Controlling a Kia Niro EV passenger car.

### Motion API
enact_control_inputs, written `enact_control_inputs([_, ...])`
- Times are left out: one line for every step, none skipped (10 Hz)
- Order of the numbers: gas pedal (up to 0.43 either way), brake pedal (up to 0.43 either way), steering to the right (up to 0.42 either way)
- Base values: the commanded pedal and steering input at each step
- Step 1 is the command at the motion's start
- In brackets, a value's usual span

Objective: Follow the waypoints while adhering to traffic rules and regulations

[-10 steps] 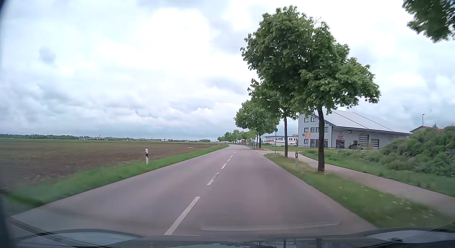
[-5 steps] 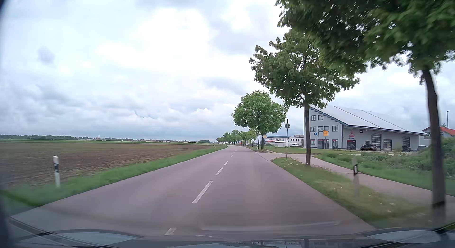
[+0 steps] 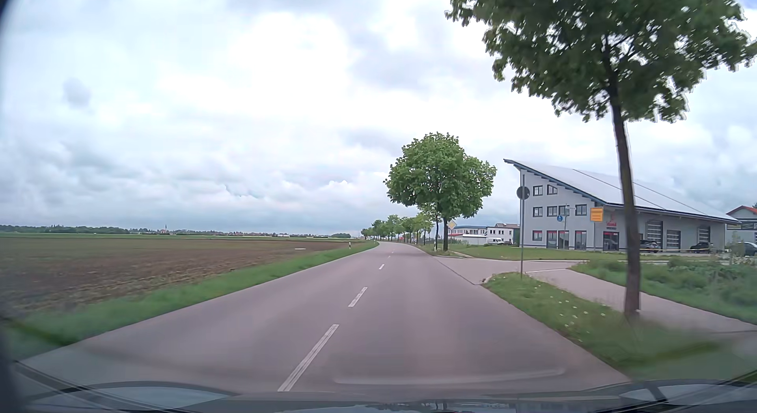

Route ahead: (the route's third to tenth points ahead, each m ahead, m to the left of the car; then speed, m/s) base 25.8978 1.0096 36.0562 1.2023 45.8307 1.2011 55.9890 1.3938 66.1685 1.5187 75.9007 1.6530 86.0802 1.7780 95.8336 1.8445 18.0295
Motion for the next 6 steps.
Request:
enact_control_inputs([0.268, 0.012, -0.003])
enact_control_inputs([0.268, 0.012, -0.003])
enact_control_inputs([0.268, 0.012, -0.001])
enact_control_inputs([0.268, 0.012, 0.002])
enact_control_inputs([0.268, 0.012, 0.006])
enact_control_inputs([0.268, 0.012, 0.005])
